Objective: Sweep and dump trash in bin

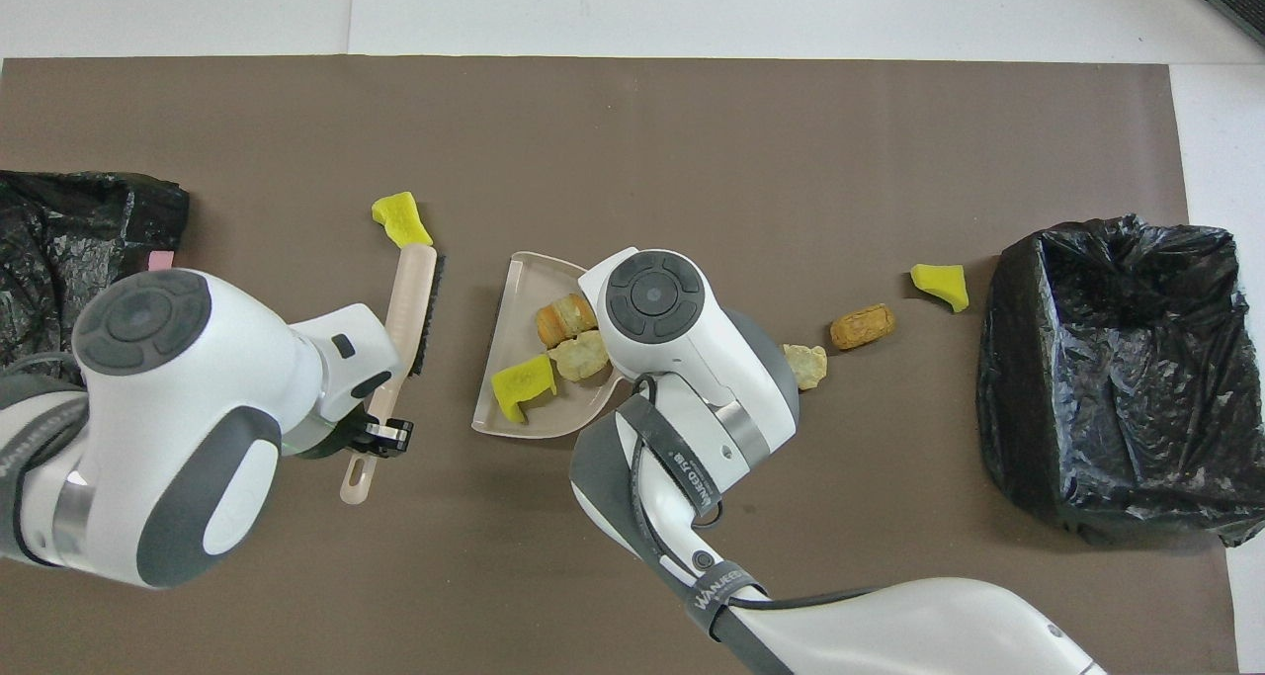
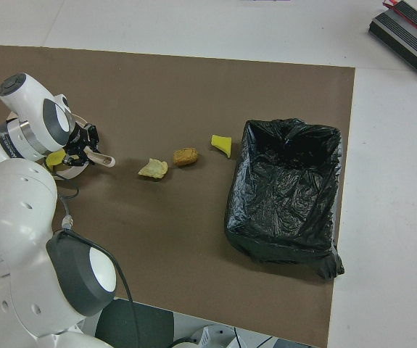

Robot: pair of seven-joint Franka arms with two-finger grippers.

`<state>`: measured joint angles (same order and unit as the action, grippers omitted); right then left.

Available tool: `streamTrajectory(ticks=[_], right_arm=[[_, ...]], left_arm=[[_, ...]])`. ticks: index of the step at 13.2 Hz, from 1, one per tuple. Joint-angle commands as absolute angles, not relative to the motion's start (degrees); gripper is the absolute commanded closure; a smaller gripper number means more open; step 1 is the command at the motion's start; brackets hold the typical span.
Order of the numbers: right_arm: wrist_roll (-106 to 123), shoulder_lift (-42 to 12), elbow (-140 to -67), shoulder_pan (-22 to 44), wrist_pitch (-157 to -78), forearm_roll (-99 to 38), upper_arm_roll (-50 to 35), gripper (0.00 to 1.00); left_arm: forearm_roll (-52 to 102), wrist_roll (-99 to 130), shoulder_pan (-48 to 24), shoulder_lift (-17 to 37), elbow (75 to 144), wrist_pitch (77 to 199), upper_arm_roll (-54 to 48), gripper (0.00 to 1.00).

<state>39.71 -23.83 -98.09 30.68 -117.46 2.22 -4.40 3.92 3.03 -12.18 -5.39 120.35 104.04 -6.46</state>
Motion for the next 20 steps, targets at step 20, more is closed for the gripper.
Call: streamTrajectory(ticks=[20], right_arm=[[33.40,-22.94,-97.82,31.20,-111.44,8.53,-4.92,1.00]], left_arm=[[-6.25,-27.51,-10.10,15.12,106.51,107.93,-1.84,1.00]])
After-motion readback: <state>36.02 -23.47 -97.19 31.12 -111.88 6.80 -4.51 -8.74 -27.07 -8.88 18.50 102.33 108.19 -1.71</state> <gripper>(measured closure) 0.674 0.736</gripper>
